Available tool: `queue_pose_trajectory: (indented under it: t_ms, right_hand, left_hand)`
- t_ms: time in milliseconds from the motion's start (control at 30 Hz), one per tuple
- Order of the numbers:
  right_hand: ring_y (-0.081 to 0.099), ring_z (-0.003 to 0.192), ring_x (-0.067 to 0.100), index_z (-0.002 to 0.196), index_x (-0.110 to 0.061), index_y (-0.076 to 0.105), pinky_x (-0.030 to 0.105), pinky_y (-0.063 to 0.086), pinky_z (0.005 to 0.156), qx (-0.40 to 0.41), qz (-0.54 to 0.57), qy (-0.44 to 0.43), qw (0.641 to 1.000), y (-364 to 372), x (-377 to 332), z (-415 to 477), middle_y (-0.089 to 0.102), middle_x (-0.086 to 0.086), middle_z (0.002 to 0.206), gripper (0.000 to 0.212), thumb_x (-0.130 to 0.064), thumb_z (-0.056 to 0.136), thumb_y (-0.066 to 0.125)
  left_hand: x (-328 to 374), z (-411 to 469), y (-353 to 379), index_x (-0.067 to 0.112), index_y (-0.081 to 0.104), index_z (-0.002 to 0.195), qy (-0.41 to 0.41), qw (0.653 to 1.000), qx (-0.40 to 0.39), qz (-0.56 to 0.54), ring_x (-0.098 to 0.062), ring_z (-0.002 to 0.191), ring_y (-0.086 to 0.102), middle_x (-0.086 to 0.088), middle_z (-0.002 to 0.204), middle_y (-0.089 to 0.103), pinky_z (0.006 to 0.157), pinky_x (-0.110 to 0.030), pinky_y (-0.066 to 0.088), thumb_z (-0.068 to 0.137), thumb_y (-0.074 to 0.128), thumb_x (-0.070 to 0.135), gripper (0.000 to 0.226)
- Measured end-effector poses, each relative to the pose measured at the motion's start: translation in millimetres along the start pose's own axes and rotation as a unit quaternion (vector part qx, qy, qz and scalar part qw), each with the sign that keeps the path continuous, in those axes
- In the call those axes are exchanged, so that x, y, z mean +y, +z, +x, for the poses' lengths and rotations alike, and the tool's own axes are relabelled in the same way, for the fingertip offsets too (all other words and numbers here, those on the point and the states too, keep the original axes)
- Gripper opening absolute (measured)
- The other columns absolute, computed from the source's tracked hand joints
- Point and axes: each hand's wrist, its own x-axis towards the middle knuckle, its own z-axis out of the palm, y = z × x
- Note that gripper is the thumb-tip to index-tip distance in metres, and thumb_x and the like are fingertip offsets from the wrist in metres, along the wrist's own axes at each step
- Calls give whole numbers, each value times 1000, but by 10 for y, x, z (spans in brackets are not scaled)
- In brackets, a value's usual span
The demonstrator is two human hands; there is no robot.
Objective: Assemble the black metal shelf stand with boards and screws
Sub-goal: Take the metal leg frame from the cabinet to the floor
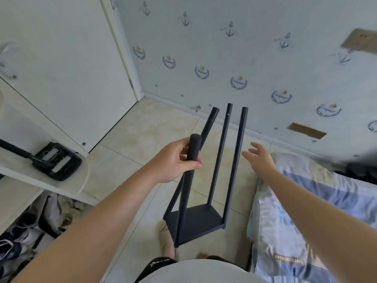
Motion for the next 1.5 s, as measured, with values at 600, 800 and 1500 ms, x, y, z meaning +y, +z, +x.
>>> queue_pose_trajectory:
  t_ms: [600, 800, 1500]
  right_hand:
    - [68, 103, 28, 115, -15, 49, 46, 57, 86, 129, 159, 117, 972, 218, -616, 1070, 71, 10, 114, 23, -34, 104, 53]
    - [67, 101, 26, 116, -19, 49, 49, 58, 88, 112, 86, 91, 986, 600, -544, 916, 69, 12, 111, 24, -30, 99, 62]
    - [54, 71, 9, 101, -14, 62, 22, 39, 50, 64, -150, 204, 965, 1412, 1370, 1635, 62, 5, 96, 10, -11, 91, 61]
  left_hand:
    - [-323, 395, -1541, 45, 64, 82, 25, 994, -106, 31, -5, 104, 67, 14, 103, 74, 83, -14, 51, 85, 70, 10, 36]
    - [-979, 827, -1514, 36, 65, 91, -46, 996, -63, 45, 0, 100, 68, 20, 101, 73, 89, -26, 53, 85, 71, 14, 24]
    - [-3473, 1950, 320, 16, 69, 109, -290, 944, 80, 137, -14, 88, 56, 1, 100, 67, 59, -11, 40, 90, 49, -4, 33]
